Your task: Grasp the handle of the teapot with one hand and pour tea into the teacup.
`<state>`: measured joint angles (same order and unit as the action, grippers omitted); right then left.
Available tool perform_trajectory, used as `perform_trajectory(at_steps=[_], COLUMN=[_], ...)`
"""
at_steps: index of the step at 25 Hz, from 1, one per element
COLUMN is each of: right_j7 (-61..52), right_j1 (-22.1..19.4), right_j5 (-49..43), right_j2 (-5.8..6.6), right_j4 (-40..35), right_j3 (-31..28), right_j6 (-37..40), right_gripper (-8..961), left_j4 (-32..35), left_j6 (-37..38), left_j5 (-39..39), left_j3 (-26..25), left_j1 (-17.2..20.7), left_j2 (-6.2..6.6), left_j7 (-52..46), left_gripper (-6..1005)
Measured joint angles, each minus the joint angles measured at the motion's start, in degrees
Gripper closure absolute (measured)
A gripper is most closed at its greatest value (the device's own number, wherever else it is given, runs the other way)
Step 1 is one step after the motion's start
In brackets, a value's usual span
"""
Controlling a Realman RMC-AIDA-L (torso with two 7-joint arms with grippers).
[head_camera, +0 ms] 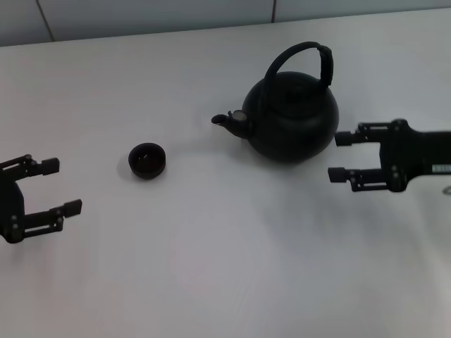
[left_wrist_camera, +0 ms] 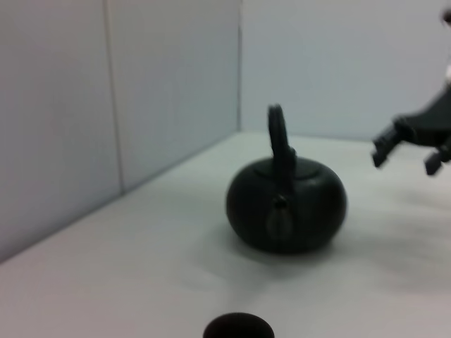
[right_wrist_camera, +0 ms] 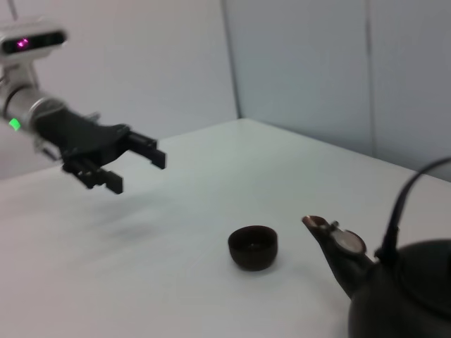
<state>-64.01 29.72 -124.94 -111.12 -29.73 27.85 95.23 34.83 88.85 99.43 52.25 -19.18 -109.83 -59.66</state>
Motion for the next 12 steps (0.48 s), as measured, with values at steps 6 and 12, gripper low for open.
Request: perform_trajectory(at_steps=[6,12], right_j7=[-2.7,-2.8], right_j1=[4.6,4.9], right_j5=[-4.1,-4.5], right_j2=[0.79,0.49], right_j4=[-1.0,-1.6], right_j3=[2.4,3.5], right_j6=[0.5,0.5], right_gripper=[248,248], left_j4=[5.0,6.3], left_j6=[1.9,3.0], left_j5=[9.3,10.0], left_j3=[-0.8,-0.9], left_j1=[-4.1,-4.7], left_j2=[0.61,0.47], left_j7=[-8.5,-10.2], left_gripper=[214,214])
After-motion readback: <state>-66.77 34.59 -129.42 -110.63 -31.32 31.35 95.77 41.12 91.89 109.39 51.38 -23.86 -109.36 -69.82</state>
